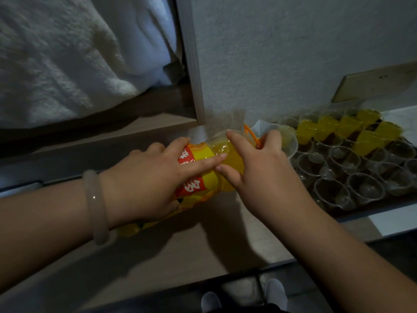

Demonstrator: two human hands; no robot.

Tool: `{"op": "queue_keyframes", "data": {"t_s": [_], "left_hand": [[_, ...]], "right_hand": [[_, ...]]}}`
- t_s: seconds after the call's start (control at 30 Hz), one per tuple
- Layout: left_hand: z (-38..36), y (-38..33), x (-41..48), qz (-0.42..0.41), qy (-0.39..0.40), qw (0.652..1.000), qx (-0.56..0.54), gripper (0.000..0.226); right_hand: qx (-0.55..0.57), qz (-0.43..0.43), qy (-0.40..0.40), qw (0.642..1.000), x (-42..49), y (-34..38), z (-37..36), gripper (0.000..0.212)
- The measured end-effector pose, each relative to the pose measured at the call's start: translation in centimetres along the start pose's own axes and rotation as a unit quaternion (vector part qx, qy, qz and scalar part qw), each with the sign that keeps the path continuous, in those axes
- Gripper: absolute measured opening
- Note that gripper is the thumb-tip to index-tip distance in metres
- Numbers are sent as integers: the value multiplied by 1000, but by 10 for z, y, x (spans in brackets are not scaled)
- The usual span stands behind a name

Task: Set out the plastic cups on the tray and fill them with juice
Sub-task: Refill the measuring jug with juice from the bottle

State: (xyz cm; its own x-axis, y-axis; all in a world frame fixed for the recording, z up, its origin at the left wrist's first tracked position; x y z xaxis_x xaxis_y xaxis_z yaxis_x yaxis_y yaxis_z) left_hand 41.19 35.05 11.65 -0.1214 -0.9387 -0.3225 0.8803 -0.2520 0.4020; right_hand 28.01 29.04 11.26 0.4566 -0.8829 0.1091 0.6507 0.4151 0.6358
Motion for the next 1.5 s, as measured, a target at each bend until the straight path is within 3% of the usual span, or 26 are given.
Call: {"op": "queue_keyframes", "data": {"t_s": [1.23,1.5], "left_hand": [[0,-4,0,-16,-13,1000,11,102],[-1,-5,3,-24,-48,998,-15,104]], "right_hand": [[2,7,-4,1000,1,-2,1,68],[-8,23,-21,999,0,0,6,67]]}}
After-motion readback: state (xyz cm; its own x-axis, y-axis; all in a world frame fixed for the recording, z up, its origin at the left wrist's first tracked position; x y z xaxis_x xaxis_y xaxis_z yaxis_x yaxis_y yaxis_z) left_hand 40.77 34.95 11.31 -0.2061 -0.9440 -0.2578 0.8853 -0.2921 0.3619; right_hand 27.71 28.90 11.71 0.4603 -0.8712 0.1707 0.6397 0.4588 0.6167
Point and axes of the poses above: each hand's wrist, its own x-axis towards the middle knuckle, its own z-axis out of the back of the hand, y = z × x, the point moved 8 cm from there along x, towards the middle knuckle, and after that the axes turned 11 degrees about x, right-handed, at the moved point
